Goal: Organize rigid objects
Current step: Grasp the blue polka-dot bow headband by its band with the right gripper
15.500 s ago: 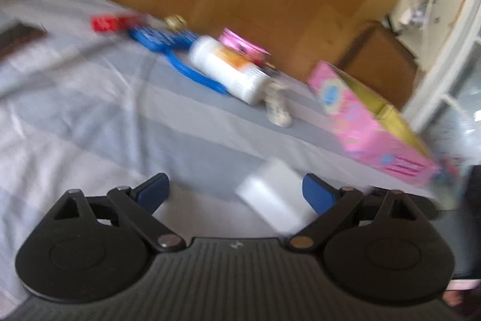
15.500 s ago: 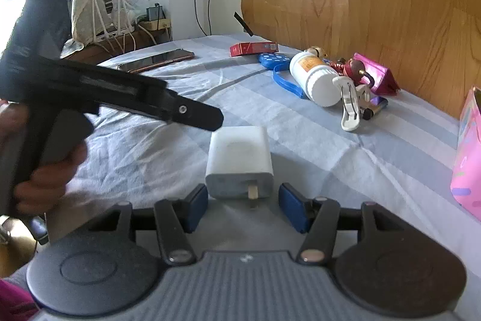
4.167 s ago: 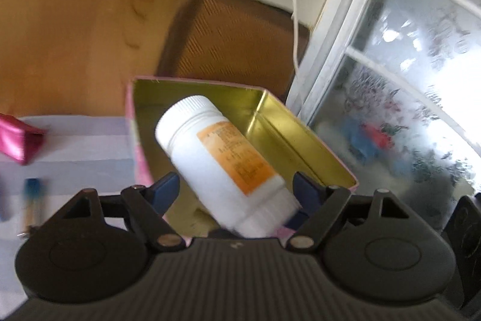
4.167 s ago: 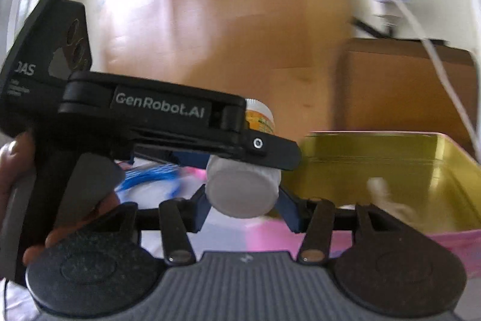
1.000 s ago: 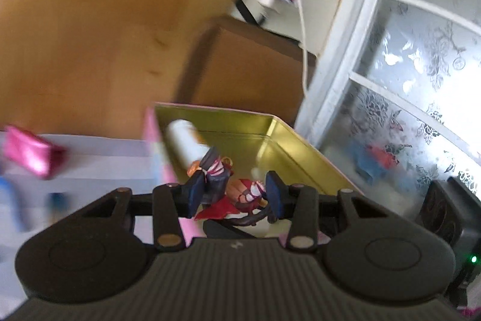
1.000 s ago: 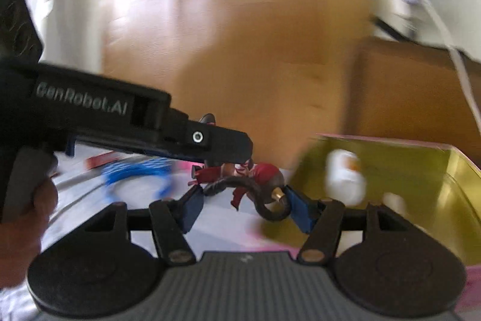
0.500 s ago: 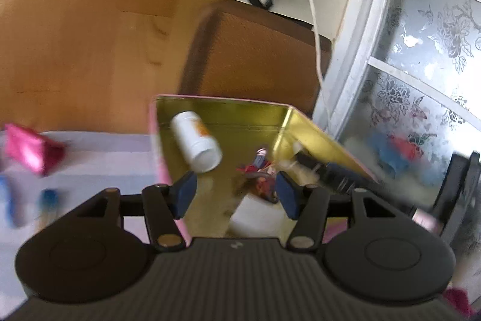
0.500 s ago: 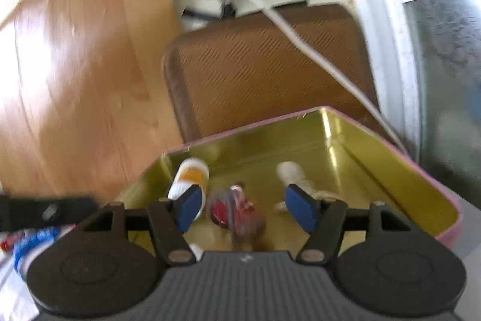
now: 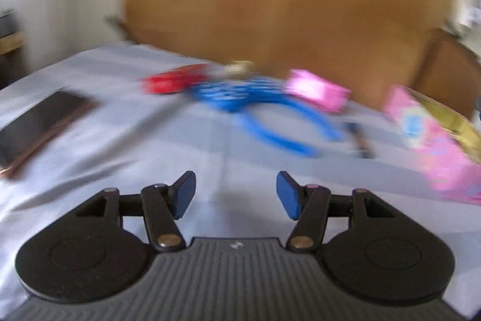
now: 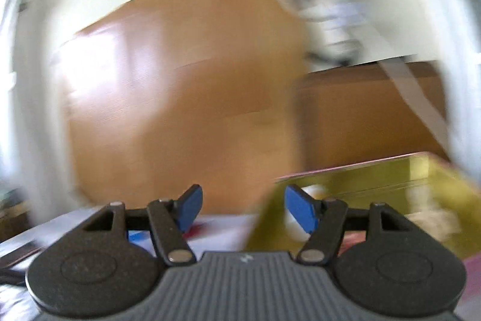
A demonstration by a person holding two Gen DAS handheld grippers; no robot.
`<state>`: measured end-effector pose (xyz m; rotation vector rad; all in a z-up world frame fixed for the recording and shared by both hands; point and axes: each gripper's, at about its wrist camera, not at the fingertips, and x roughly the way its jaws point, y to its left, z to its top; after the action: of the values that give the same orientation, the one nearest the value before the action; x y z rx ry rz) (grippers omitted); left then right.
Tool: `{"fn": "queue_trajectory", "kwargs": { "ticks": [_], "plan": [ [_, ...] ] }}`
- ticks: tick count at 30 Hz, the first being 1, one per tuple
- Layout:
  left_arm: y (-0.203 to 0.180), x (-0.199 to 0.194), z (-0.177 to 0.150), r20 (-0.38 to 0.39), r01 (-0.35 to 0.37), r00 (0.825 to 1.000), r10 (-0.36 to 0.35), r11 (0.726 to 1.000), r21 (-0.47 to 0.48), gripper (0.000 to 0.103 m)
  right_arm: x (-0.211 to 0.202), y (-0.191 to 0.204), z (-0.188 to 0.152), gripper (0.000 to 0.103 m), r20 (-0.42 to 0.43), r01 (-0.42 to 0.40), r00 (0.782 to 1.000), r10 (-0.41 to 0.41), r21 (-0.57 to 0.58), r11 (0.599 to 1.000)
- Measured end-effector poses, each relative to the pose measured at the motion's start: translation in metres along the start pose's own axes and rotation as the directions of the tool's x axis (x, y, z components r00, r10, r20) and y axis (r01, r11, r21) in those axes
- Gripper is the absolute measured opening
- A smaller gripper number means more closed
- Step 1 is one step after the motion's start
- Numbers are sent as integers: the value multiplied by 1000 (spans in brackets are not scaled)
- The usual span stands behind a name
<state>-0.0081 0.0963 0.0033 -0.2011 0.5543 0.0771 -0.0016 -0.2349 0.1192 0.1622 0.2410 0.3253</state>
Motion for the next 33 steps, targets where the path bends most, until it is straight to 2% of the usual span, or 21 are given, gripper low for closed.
{"fn": "queue_trajectory", "kwargs": {
  "ticks": [2, 4, 5, 9, 11, 12, 16, 18, 21, 24, 26, 28, 29, 32, 33],
  "plan": [
    [24, 3, -7, 6, -5, 1000, 5, 998, -59, 61, 34, 39, -5, 51, -115, -98, 989, 90, -61, 993],
    [32, -2, -7, 53, 48, 998, -43, 993, -108, 61, 75, 73, -13, 37, -208, -137, 972, 109, -126, 982],
    [31, -1, -7, 56, 31, 998, -25, 994, -109, 61, 98, 85, -15, 31, -251, -142, 962, 103, -140, 980],
    [27, 3, -4, 56, 40, 998, -35, 996, -86, 61, 182, 115, -27, 25, -390, -82, 921, 3, -186, 979],
    [29, 1, -8, 51, 52, 998, -48, 994, -100, 61, 214, 119, -37, 9, -453, -47, 890, -57, -215, 975],
    [30, 1, -8, 52, 56, 997, -51, 992, -110, 61, 214, 117, -43, 9, -454, -24, 888, -77, -213, 977],
    [30, -4, -13, 63, 68, 996, -61, 991, -116, 61, 175, 115, -46, 9, -464, -22, 885, -45, -139, 990],
    [26, -4, -12, 64, 71, 996, -65, 993, -96, 61, 135, 114, -52, 8, -460, -34, 887, -33, -137, 990],
    [13, -10, -15, 62, 81, 995, -78, 996, -45, 61, 80, 109, -68, 8, -478, -58, 879, -5, -117, 991],
    [-3, -29, -24, 60, 150, 987, -148, 988, -23, 61, 23, 109, -80, 12, -455, -106, 889, 38, -124, 987],
    [-13, -42, -32, 33, 161, 986, -160, 987, -8, 61, -6, 107, -83, 14, -444, -141, 892, 81, -105, 984],
    [-22, -53, -38, -5, 146, 989, -146, 989, 14, 61, -17, 106, -81, 15, -433, -167, 893, 119, -73, 983],
    [-28, -57, -40, -23, 132, 991, -132, 991, 25, 61, -23, 104, -78, 19, -422, -180, 896, 138, -60, 982],
    [-46, -56, -41, -74, 63, 996, -57, 995, 79, 60, -13, 103, -69, 22, -389, -160, 914, 113, -91, 983],
    [-52, -53, -41, -90, 40, 995, -31, 994, 99, 57, -7, 100, -66, 23, -390, -153, 914, 111, -79, 985]
  ]
}}
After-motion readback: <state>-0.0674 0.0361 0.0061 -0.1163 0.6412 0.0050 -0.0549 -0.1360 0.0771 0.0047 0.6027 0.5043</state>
